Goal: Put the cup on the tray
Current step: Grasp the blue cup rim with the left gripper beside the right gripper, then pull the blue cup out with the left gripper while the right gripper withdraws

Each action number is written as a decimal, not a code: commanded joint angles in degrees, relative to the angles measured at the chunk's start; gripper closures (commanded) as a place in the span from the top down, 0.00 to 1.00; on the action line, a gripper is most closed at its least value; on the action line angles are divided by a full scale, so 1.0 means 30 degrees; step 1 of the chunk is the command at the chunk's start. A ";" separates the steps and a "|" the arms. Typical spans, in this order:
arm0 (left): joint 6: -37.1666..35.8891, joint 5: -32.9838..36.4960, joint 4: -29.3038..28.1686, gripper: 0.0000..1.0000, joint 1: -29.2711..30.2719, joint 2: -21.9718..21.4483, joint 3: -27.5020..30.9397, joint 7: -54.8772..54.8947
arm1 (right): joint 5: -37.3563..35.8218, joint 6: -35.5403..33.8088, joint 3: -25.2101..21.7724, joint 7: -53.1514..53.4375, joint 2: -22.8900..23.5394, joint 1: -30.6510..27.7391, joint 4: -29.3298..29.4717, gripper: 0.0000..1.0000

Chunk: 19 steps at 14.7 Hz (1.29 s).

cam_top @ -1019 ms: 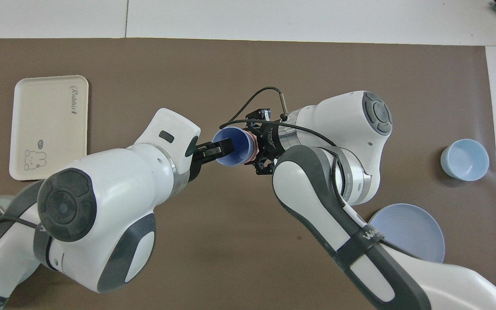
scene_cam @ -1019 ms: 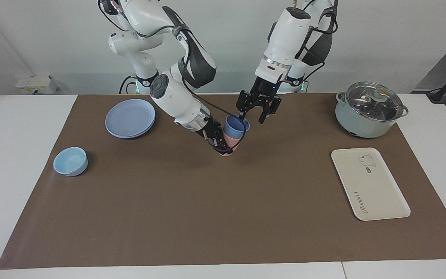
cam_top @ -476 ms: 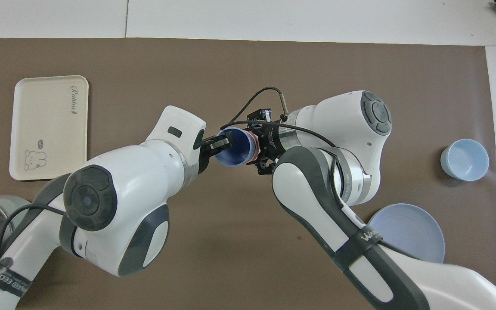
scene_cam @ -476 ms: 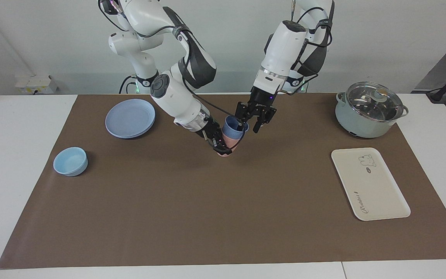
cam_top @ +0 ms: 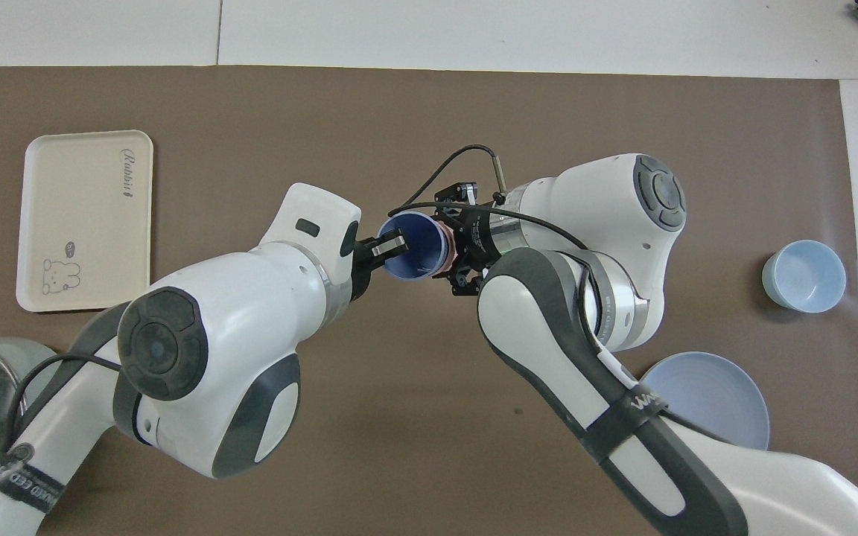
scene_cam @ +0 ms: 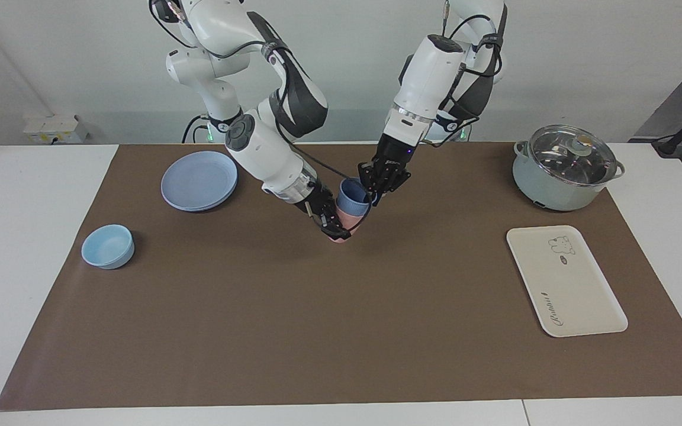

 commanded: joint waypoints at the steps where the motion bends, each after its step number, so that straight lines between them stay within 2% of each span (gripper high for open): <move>1: -0.1857 -0.0300 0.0915 0.00 0.0036 -0.0781 0.0438 -0.0274 | -0.0404 0.0158 0.0150 0.0100 -0.0271 -0.0184 -0.0303 0.00; 6: -0.7396 -0.0300 0.3669 0.00 0.1819 -0.1896 0.0557 0.0572 | -0.0055 0.0100 0.0179 -0.0602 -0.0242 -0.1646 -0.0361 0.00; 8: -0.9650 -0.0271 0.4781 0.00 0.3018 -0.1956 0.0586 0.1829 | 0.0151 -0.0251 0.0209 -0.0808 -0.0213 -0.2844 -0.0420 0.00; 10: -1.0888 -0.0184 0.4993 0.00 0.4394 -0.1956 0.0586 0.3730 | 0.1519 -0.0543 0.0238 -0.1507 -0.0038 -0.4220 -0.0536 0.00; 12: -1.1155 -0.0154 0.4701 0.00 0.6587 -0.2015 0.0645 0.6333 | 0.3048 -0.1681 0.0209 -0.3407 0.0167 -0.5830 -0.0625 0.00; 15: -1.0573 -0.0154 0.3707 0.00 0.9782 -0.1958 0.0645 1.0608 | 0.3170 -0.3178 0.0238 -0.5581 0.0957 -0.8207 -0.0625 0.00; 17: -0.9319 -0.0183 0.2917 0.00 1.1950 -0.1548 0.0645 1.3424 | 0.3811 -0.3998 0.0209 -0.5702 0.1717 -0.9785 -0.0625 0.00; 19: -0.8086 -0.0299 0.2824 0.00 1.3681 -0.0207 0.0645 1.5275 | 0.3932 -0.4441 0.0209 -0.5761 0.2450 -1.1195 -0.0567 0.00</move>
